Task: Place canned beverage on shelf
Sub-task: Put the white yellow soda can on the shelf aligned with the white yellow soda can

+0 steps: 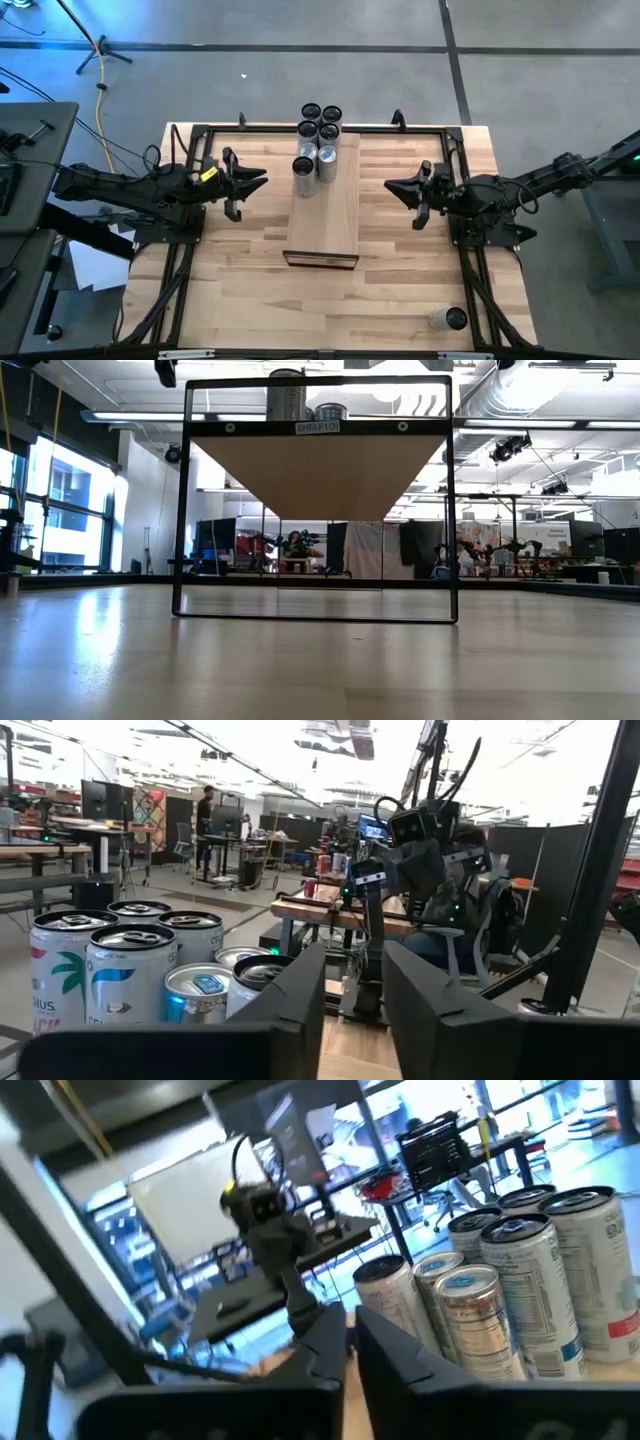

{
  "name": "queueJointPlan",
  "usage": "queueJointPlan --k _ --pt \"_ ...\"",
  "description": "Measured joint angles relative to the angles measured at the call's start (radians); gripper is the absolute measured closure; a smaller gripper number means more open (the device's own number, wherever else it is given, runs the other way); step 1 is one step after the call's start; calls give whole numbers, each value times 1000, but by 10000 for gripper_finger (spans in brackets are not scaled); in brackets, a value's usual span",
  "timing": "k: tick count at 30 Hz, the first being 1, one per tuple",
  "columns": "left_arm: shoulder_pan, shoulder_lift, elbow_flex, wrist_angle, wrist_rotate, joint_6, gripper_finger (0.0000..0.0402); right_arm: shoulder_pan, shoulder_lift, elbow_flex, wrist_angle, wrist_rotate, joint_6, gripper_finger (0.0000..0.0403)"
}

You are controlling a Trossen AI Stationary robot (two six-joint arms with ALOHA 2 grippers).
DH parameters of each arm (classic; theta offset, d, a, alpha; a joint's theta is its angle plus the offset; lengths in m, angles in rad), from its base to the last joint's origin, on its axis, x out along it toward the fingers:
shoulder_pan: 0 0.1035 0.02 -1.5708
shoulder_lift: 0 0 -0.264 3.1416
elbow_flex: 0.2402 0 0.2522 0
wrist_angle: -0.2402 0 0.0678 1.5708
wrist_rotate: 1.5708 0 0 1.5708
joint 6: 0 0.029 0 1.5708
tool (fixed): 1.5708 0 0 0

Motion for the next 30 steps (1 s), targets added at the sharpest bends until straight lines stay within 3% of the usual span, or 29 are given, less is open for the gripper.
queueJointPlan --k 4,12,16,20,26,30 --pt "0 0 0 0 -11 -46 287 0 0 0 24 25 58 333" --pt "0 0 0 -2 -31 -193 185 -36 6 1 22 66 216 121" --pt "0 0 0 -21 -31 -243 145 -61 11 2 20 49 245 45" --pt "0 0 0 -34 -31 -241 126 -77 11 2 22 -35 243 14" --pt "0 0 0 -32 -35 -211 124 -87 9 4 16 -144 290 11" --pt "0 0 0 -32 -35 -211 124 -87 12 107 -198 -223 371 11"
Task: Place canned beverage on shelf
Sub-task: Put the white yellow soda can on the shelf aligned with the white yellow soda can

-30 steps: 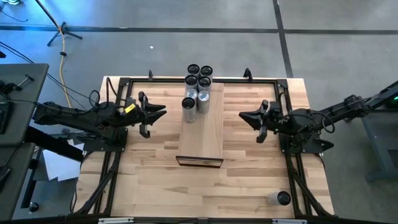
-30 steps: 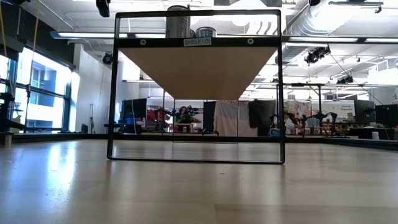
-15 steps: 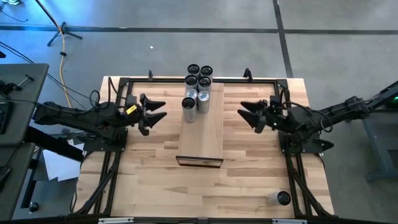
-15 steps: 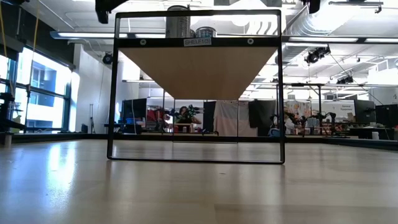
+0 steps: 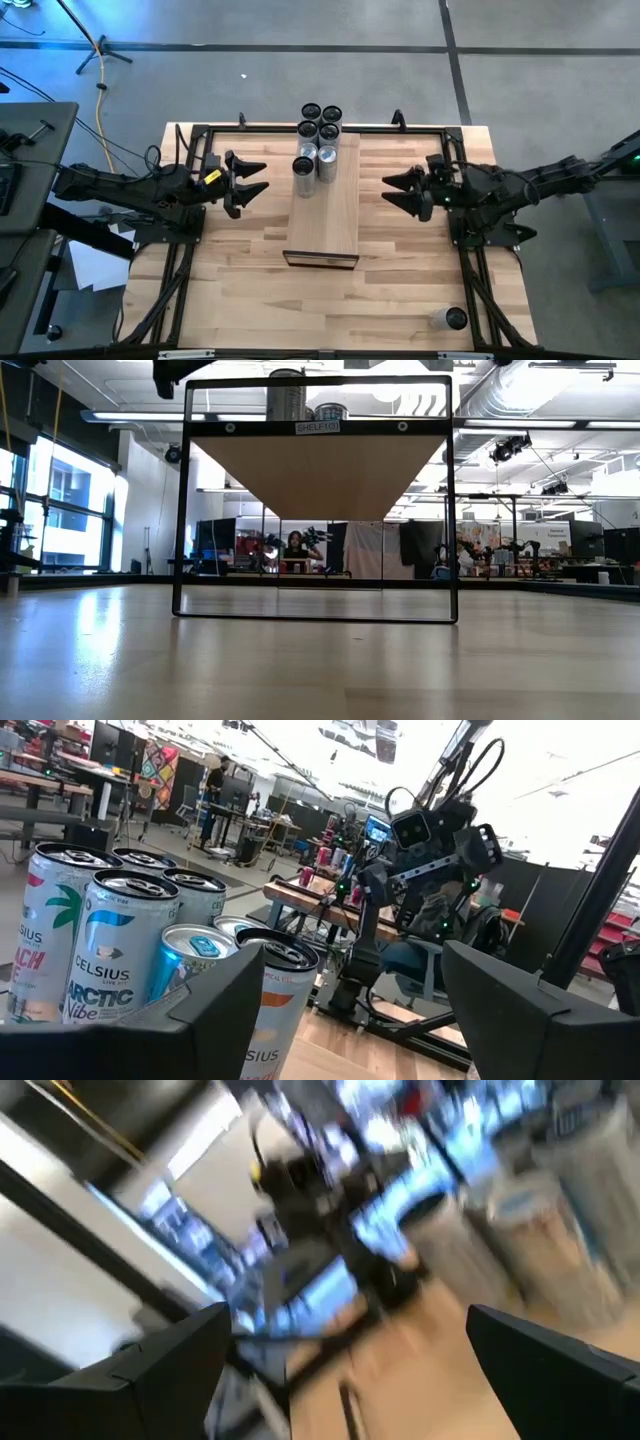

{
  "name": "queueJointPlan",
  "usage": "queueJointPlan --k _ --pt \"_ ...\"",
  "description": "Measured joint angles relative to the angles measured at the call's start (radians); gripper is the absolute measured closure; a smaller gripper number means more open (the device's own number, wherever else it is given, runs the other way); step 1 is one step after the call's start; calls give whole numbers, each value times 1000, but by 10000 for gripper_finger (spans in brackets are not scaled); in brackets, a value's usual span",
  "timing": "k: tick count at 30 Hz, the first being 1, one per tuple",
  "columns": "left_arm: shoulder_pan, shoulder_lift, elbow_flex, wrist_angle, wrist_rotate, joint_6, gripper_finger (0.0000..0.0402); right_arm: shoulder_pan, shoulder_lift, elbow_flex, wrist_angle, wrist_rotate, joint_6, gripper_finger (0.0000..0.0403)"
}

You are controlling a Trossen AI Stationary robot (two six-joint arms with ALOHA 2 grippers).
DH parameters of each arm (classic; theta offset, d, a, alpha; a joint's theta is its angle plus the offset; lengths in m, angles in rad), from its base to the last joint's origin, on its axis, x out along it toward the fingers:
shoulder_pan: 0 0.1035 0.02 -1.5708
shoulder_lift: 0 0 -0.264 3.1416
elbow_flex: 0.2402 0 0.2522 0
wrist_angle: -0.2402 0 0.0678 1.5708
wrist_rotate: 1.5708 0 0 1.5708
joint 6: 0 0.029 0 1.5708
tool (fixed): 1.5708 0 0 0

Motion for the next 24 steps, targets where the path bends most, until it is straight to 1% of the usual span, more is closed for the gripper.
queueJointPlan --k 3,6,9,11,14,17,21,24 --pt "0 0 0 0 0 0 124 0 29 154 -319 -52 104 11" --pt "0 0 0 -1 0 17 124 0 98 327 -647 -117 233 11" --pt "0 0 0 -1 0 24 124 8 193 471 -904 -215 381 11" --pt "0 0 0 -3 0 17 124 26 261 537 -1036 -284 479 11" --pt "-1 0 0 -14 11 16 124 68 352 598 -1181 -394 593 11" --pt "-1 0 0 -18 22 16 124 130 426 608 -1263 -496 669 11" --pt "-1 0 0 -18 22 16 124 236 492 591 -1302 -675 795 11" --pt "-1 0 0 -18 23 15 124 336 525 588 -1292 -764 906 11"
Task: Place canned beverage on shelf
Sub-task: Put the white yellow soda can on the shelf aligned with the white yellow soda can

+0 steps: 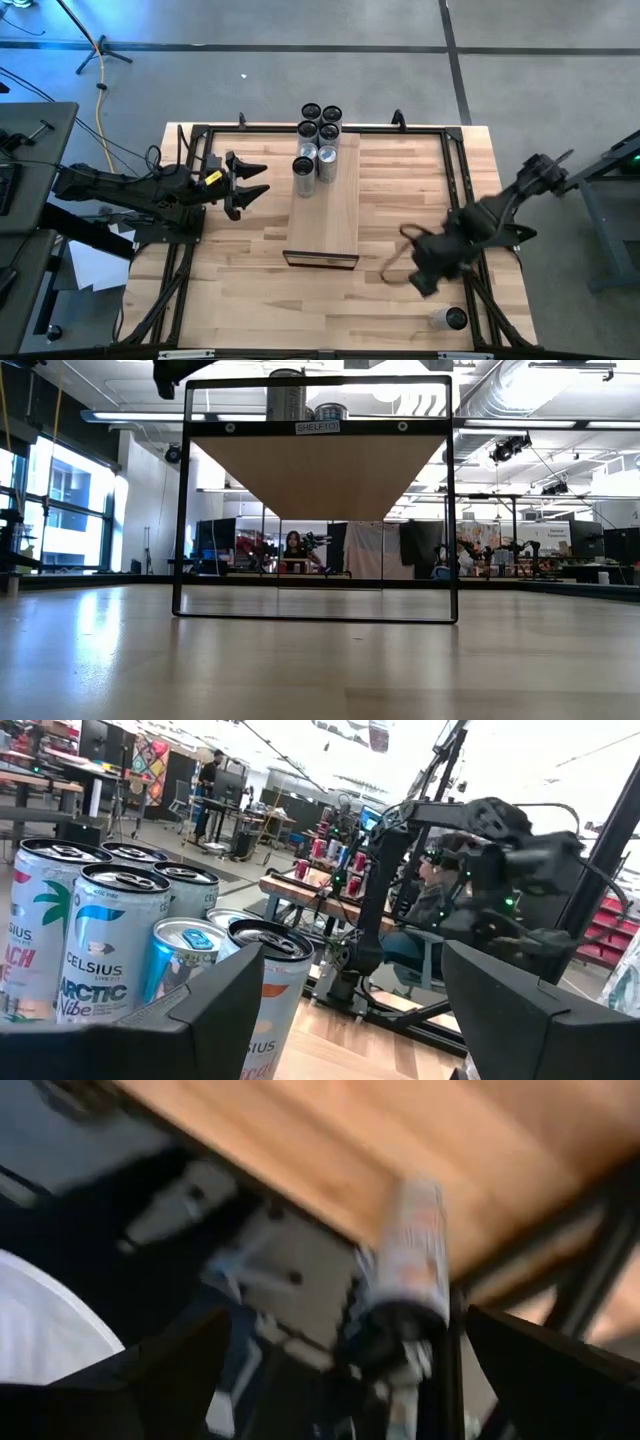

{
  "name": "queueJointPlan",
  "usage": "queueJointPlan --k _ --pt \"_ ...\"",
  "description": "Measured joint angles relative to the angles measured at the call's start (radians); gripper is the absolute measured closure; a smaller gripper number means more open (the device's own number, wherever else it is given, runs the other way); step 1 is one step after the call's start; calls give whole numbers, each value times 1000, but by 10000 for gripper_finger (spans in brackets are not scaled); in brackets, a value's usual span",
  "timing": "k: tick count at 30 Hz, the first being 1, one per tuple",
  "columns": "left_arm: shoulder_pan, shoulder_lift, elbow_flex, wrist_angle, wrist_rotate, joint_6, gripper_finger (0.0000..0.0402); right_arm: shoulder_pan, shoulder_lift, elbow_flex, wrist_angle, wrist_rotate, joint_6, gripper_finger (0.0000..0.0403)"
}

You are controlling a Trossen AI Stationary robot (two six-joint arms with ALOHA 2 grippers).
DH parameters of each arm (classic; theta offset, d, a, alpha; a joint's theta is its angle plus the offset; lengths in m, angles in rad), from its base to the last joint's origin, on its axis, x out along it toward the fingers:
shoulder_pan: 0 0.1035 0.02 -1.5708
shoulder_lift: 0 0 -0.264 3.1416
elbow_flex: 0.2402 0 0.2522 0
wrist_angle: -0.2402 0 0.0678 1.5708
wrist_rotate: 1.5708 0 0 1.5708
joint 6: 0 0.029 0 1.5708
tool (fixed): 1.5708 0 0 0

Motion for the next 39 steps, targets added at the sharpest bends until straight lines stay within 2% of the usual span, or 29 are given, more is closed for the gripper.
queueJointPlan --k 4,9,15,24,30,39 --pt "0 0 0 -1 40 -47 124 138 22 0 2 -18 190 11" --pt "0 0 0 -2 122 -78 124 283 48 0 0 65 456 11" --pt "1 0 0 -2 125 -78 124 386 93 -1 -5 93 690 11" --pt "0 0 0 -2 126 -78 124 398 162 -12 64 124 694 11" --pt "0 0 0 -2 126 -78 124 398 163 -122 167 77 695 11" --pt "0 0 0 -2 141 -78 124 391 163 -263 324 83 692 11"
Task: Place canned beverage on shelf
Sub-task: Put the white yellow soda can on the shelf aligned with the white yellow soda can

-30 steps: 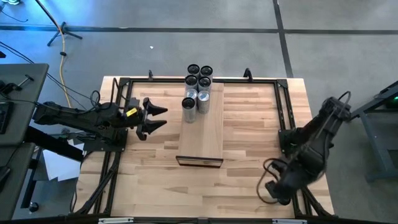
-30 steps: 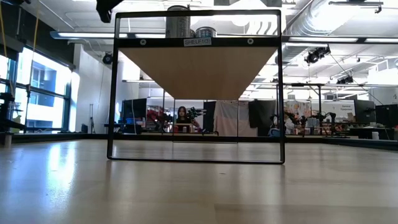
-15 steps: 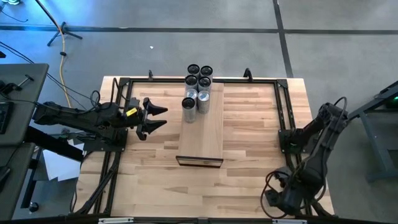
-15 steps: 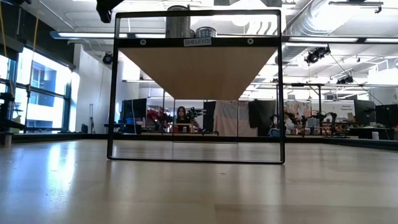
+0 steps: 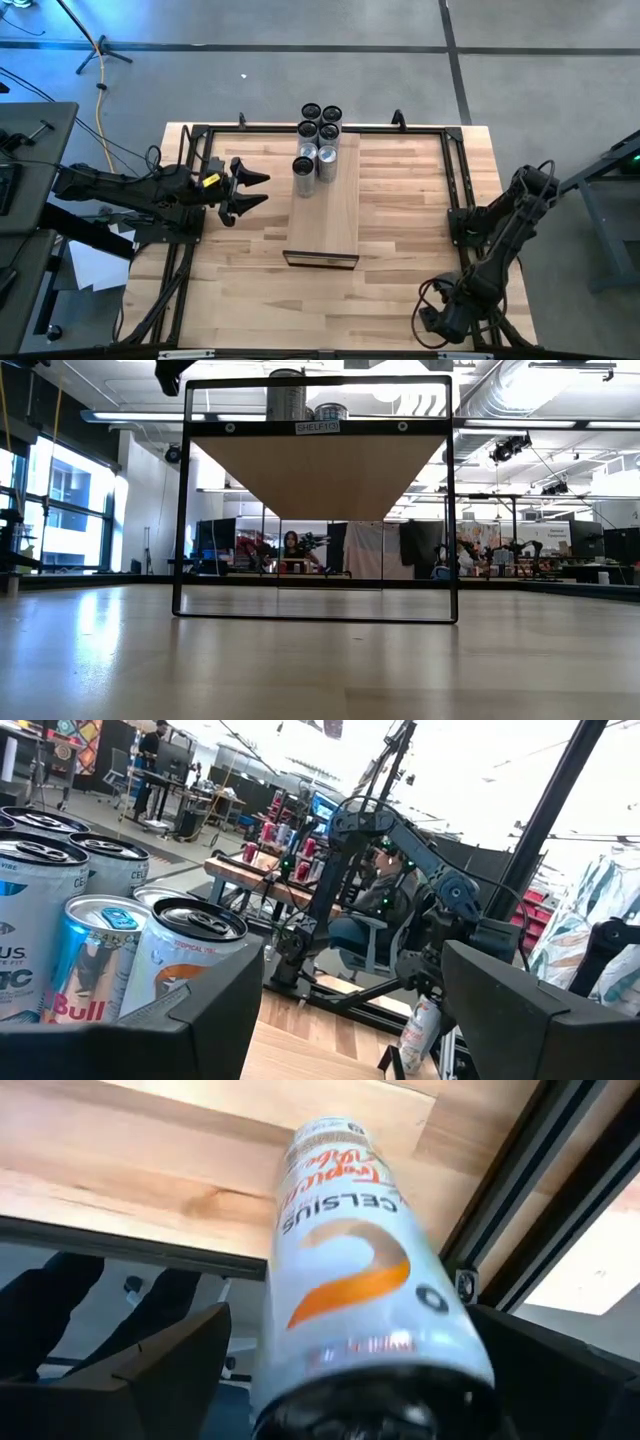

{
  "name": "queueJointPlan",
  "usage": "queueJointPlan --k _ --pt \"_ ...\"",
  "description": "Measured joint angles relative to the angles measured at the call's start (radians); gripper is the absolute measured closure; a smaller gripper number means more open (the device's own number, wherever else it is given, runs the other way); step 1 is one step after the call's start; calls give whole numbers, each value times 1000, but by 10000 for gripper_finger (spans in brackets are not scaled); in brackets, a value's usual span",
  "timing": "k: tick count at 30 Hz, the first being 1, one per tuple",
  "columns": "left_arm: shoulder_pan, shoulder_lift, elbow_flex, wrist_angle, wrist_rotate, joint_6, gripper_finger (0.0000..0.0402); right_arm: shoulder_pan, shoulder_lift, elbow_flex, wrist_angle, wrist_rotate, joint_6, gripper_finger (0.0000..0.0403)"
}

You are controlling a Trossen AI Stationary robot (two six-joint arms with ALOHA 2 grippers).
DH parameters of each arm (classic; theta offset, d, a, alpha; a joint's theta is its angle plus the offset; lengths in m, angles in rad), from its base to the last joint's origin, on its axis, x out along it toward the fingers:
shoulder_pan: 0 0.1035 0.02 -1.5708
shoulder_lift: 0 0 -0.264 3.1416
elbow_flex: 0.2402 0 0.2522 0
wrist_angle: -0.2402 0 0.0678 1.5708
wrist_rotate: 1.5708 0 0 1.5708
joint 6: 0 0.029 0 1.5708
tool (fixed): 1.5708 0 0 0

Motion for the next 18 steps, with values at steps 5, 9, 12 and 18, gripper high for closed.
queueJointPlan --k 5,9,12,18 --pt "0 0 0 0 0 0 124 -1 0 -9 12 1 -8 11" --pt "0 0 0 0 0 0 124 -1 0 -9 15 1 -17 13" --pt "0 0 0 0 0 0 124 -1 0 -9 16 1 -18 26" --pt "0 0 0 1 0 0 124 -1 0 -9 44 0 -18 79"
